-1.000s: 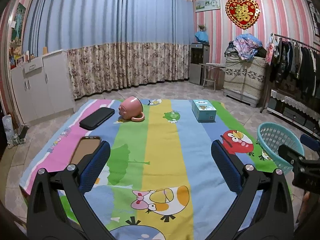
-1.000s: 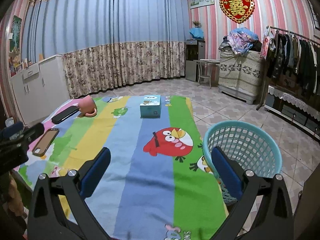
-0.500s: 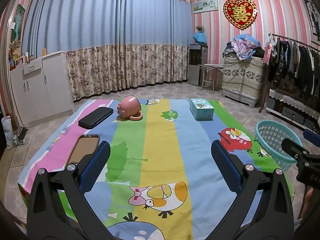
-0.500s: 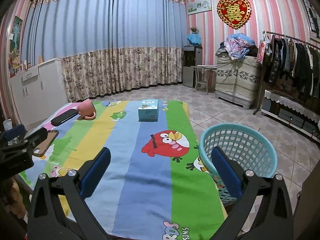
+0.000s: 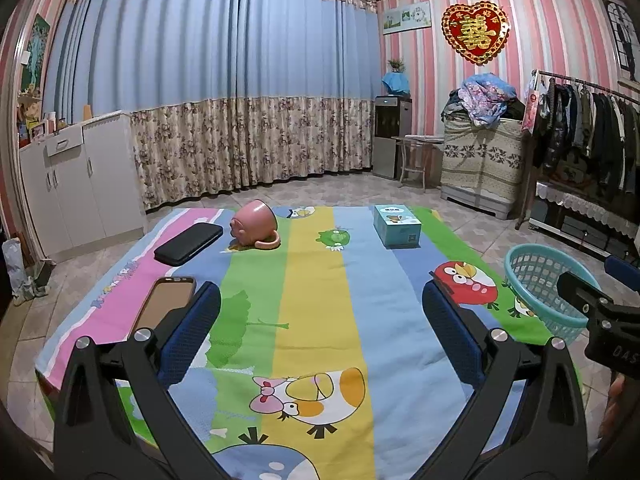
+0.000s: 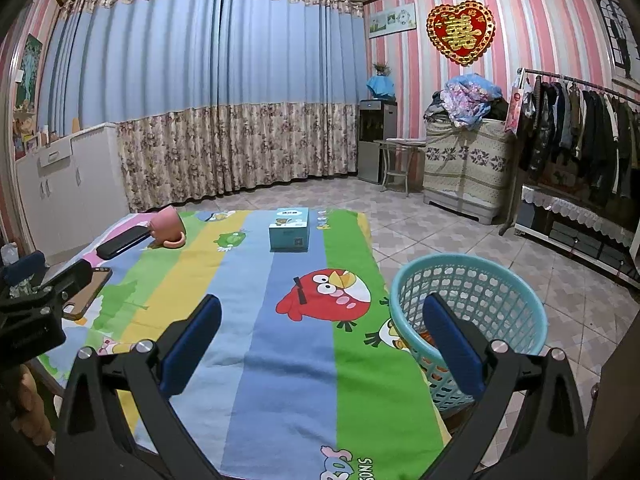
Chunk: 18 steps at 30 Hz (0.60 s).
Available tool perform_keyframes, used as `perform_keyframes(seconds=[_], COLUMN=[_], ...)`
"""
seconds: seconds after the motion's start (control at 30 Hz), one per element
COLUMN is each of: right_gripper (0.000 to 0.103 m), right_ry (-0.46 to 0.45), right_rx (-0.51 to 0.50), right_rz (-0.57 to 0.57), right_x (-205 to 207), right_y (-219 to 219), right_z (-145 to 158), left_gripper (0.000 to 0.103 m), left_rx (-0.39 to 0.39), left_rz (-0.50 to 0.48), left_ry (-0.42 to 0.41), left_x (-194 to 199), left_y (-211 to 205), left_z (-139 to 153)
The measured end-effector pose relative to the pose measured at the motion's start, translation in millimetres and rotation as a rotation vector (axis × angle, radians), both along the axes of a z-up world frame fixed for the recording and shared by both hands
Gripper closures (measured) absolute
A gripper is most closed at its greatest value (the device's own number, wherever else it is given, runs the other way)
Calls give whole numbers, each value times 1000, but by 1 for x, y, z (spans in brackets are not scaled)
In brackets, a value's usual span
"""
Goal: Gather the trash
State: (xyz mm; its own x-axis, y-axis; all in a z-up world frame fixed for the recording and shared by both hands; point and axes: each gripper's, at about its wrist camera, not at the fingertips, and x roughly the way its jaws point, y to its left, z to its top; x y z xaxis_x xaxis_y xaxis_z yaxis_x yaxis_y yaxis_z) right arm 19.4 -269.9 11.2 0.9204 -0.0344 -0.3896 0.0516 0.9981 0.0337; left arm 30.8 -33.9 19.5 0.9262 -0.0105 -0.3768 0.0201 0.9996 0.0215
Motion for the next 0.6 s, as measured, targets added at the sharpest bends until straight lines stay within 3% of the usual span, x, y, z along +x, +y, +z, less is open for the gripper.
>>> perform_keyframes(seconds=[0.6], right_gripper=[5], right_ry=[-3], right_rx=[-7], right_rz=[-16], right_x=[2], right_y=[-3], right_z=[-1], left_gripper=[5], left_rx=[1], left_rz=[-11], left_ry=[4], left_x=[0], left_y=[1], left_z=[4])
